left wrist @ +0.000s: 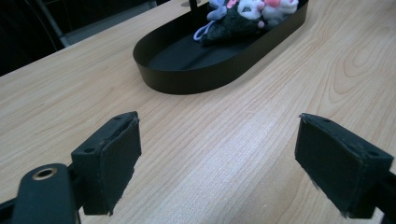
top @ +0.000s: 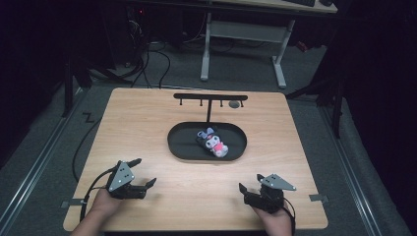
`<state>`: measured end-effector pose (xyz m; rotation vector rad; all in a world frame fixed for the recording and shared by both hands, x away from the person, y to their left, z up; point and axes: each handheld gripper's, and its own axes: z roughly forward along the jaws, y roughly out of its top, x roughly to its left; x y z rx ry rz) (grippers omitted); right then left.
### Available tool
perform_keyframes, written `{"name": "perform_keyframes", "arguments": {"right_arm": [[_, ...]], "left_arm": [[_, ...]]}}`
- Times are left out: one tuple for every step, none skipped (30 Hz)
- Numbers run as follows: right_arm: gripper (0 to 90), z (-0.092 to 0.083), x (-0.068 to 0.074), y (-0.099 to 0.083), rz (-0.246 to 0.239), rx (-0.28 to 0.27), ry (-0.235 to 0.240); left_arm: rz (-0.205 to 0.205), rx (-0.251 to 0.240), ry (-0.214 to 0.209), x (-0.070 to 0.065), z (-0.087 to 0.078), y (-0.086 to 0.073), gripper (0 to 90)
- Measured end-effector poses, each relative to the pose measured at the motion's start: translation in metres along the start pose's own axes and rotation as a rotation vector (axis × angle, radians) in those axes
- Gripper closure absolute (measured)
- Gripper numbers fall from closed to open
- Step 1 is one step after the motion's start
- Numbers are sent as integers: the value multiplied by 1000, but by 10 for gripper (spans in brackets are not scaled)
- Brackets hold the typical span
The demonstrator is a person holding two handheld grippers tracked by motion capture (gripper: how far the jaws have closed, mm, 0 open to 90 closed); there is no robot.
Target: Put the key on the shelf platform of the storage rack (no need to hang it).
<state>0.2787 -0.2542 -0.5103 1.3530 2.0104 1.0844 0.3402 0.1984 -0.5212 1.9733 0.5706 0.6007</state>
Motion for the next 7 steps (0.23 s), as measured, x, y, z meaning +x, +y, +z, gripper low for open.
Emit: {"name": "perform_keyframes", "arguments": {"right_arm": [[219,1,2,0,-18,5,-7],[220,2,3,0,-19,12,-6],[220,3,4,-1,-19,14,-2],[220,3,4,-1,-19,14,-2],[219,3,4,-1,-19,17,-3],[218,3,3,-1,-21,18,-2],[213,3,3,-1,-17,14,4]], "left_arm": [[1,0,-2,0,0,0,154],[-1,0,-2,0,0,0,154],[-3,-1,-2,0,0,0,154],[-6,-1,-4,0,0,0,154],[-8,-1,-4,1,0,0,154],[-7,-1,-5,1,0,0,154],[-6,-1,-6,1,0,0,154]]}}
